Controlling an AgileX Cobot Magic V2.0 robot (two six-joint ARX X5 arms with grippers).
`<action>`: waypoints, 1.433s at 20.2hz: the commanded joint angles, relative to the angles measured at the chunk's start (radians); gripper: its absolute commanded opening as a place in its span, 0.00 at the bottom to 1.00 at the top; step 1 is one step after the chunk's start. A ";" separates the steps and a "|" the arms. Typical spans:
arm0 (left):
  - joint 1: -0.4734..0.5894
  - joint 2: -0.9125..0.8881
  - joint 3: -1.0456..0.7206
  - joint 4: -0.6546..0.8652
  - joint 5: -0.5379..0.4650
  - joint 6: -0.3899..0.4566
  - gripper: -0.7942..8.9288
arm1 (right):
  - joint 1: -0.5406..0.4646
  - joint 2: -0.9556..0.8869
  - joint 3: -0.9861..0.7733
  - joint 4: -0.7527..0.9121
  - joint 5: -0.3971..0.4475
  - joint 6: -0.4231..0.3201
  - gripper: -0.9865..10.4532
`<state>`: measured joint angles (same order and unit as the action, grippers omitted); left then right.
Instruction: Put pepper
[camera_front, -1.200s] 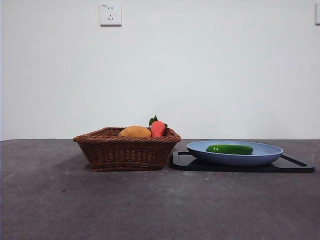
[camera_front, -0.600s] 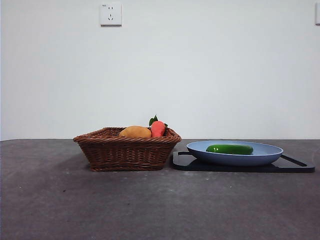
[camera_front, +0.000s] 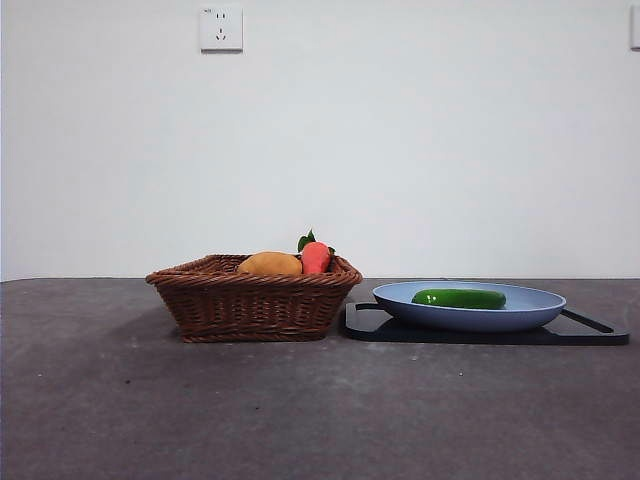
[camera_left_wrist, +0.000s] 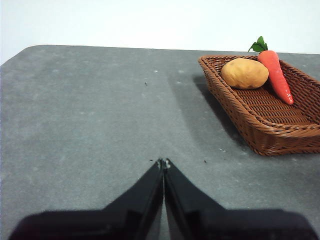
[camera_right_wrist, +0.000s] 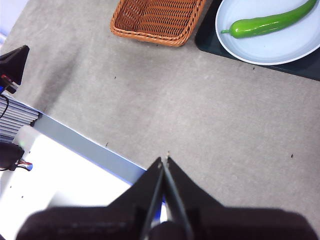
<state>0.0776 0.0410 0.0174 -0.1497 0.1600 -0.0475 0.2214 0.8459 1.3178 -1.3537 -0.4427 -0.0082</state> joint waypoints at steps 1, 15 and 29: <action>0.003 -0.003 -0.010 0.006 0.000 -0.009 0.09 | 0.003 0.005 0.019 -0.015 0.000 -0.008 0.09; 0.003 -0.003 -0.010 0.006 0.000 -0.009 0.09 | -0.124 -0.358 -0.460 0.840 0.079 -0.071 0.09; 0.003 -0.003 -0.010 0.007 0.000 -0.009 0.09 | -0.123 -0.724 -1.104 1.278 0.317 0.065 0.09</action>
<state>0.0776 0.0410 0.0174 -0.1497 0.1600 -0.0532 0.0978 0.1349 0.2260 -0.0895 -0.1432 0.0166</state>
